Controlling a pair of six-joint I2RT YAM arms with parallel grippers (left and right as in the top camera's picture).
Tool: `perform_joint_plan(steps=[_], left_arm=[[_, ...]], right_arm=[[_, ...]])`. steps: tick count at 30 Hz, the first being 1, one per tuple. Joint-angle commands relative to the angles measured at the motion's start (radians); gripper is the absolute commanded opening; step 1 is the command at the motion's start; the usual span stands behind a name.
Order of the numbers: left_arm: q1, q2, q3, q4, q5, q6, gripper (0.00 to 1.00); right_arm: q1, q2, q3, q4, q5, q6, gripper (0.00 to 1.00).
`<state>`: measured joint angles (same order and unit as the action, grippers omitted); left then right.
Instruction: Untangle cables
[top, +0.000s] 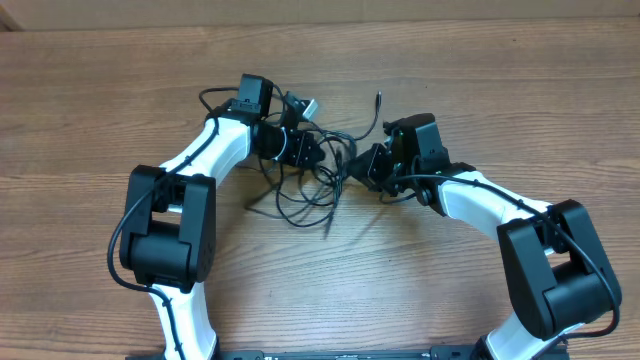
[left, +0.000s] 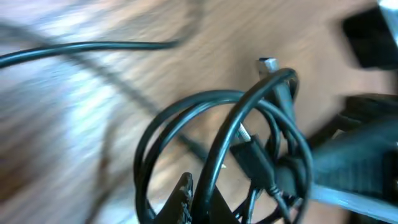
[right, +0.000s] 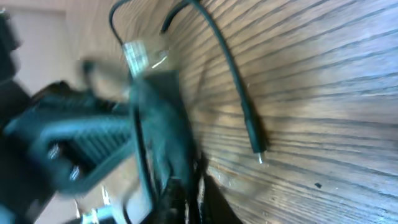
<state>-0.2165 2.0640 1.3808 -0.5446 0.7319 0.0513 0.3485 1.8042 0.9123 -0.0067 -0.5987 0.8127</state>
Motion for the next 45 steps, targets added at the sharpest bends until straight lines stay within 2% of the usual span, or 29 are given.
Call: perform_joint_plan(steps=[1,5,6,8,9,12,21,29,34,37,40,41,42,43,45], left_arm=[[0.005,-0.007,-0.004,0.007,-0.167,-0.070,0.04],[0.004,-0.007,-0.004,0.006,-0.110,-0.026,0.04],[0.004,-0.007,-0.004,0.005,-0.110,-0.021,0.04],[0.004,-0.007,-0.004,0.003,-0.109,-0.021,0.05],[0.004,-0.007,-0.004,0.003,-0.100,-0.020,0.04],[0.002,-0.007,-0.004,-0.002,0.007,0.060,0.05],[0.001,-0.007,-0.003,-0.028,0.230,0.216,0.04],[0.004,-0.007,-0.003,-0.031,0.250,0.219,0.04],[0.005,-0.007,-0.003,-0.031,0.307,0.219,0.04],[0.005,-0.007,-0.003,-0.030,0.325,0.219,0.04],[0.005,-0.007,-0.003,-0.030,0.332,0.219,0.04],[0.005,-0.007,-0.003,-0.029,0.333,0.218,0.04],[0.007,-0.007,-0.003,-0.026,0.331,0.214,0.04],[0.009,-0.007,-0.003,-0.023,0.327,0.206,0.04],[0.014,-0.007,-0.003,-0.014,0.288,0.165,0.04]], right_arm=[[-0.002,-0.001,-0.003,0.002,-0.081,-0.094,0.18],[-0.002,-0.001,-0.003,-0.001,-0.091,-0.111,0.37],[-0.002,-0.001,-0.003,-0.003,-0.081,-0.110,0.37],[-0.002,-0.001,-0.003,-0.003,-0.059,-0.101,0.36],[-0.002,-0.001,-0.003,-0.003,-0.048,-0.083,0.33],[-0.001,-0.001,-0.003,-0.002,-0.045,-0.076,0.25],[0.035,-0.001,-0.003,-0.009,0.160,-0.028,0.26],[0.113,-0.001,-0.003,-0.013,0.263,-0.001,0.27],[0.163,0.006,-0.003,-0.043,0.418,0.052,0.31],[0.178,0.019,-0.003,-0.027,0.422,0.052,0.30],[0.185,0.025,-0.003,-0.024,0.423,0.051,0.24],[0.185,0.025,-0.003,-0.026,0.423,0.051,0.18],[0.185,0.025,-0.003,-0.026,0.422,0.051,0.08],[0.185,0.025,-0.003,-0.026,0.413,0.051,0.04],[0.183,0.024,-0.001,-0.021,0.360,0.051,0.04]])
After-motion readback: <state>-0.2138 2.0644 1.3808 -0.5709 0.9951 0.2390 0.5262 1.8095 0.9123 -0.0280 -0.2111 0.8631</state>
